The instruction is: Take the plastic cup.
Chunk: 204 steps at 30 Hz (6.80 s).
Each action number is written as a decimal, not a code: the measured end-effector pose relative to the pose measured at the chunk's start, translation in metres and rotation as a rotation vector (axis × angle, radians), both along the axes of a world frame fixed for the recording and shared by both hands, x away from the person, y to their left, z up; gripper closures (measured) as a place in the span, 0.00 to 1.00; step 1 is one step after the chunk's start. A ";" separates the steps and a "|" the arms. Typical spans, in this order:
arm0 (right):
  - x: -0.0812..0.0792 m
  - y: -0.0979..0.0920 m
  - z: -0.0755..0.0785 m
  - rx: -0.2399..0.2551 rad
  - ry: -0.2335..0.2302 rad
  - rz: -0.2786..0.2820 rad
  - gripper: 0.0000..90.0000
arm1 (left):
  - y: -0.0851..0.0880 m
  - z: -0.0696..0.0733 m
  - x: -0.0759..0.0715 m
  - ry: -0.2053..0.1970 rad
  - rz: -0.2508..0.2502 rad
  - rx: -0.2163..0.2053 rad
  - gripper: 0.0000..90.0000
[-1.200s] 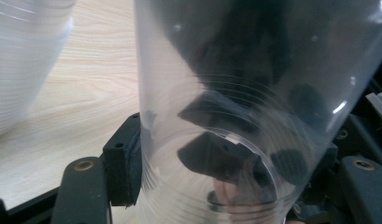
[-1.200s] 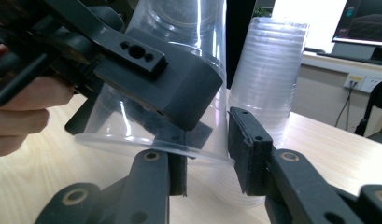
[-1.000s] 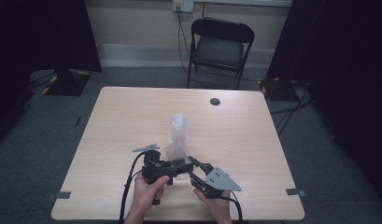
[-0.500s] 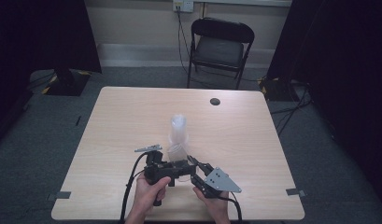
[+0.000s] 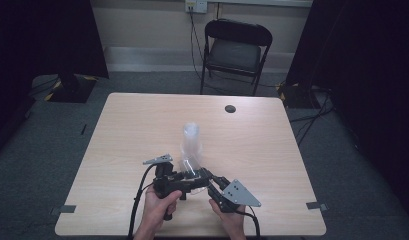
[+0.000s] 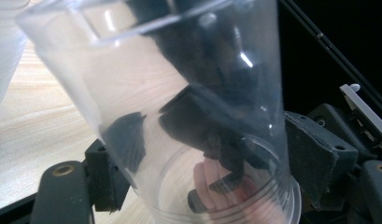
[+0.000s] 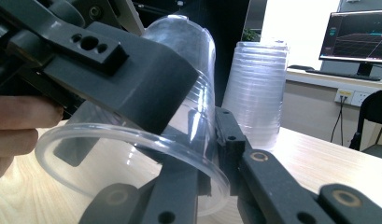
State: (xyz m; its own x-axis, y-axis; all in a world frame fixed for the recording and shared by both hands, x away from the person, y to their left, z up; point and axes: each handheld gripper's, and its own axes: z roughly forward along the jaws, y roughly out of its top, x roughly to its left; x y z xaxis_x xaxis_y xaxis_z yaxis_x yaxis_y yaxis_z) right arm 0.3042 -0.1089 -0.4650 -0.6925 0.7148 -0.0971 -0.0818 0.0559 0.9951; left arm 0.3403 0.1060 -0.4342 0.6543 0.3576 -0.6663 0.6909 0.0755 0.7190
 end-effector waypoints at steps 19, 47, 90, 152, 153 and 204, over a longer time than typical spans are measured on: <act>0.002 -0.012 0.000 0.030 0.036 -0.042 0.99 | 0.008 0.003 -0.003 -0.039 -0.001 0.008 0.22; 0.011 -0.031 0.003 0.033 0.222 -0.077 0.99 | 0.018 0.000 -0.011 -0.269 0.127 0.238 0.22; 0.028 -0.042 0.026 -0.223 0.541 0.047 0.99 | 0.010 -0.013 -0.022 -0.643 0.084 0.581 0.24; 0.050 -0.010 0.035 -0.350 0.758 0.149 0.98 | -0.031 -0.033 -0.026 -0.874 -0.077 0.710 0.22; 0.050 -0.008 0.035 -0.357 0.757 0.145 0.98 | -0.032 -0.034 -0.026 -0.876 -0.073 0.706 0.22; 0.054 0.005 0.033 -0.369 0.804 0.127 0.91 | -0.033 -0.029 -0.029 -0.880 -0.044 0.637 0.31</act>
State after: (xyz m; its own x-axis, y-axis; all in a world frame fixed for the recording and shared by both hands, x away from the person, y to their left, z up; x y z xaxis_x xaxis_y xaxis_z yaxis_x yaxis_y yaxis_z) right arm 0.3583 -0.1036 -0.4324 -0.7221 0.6475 0.2435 0.6058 0.4219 0.6746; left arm 0.3110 0.0732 -0.4629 0.8325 0.4361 0.3417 -0.0922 -0.4991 0.8616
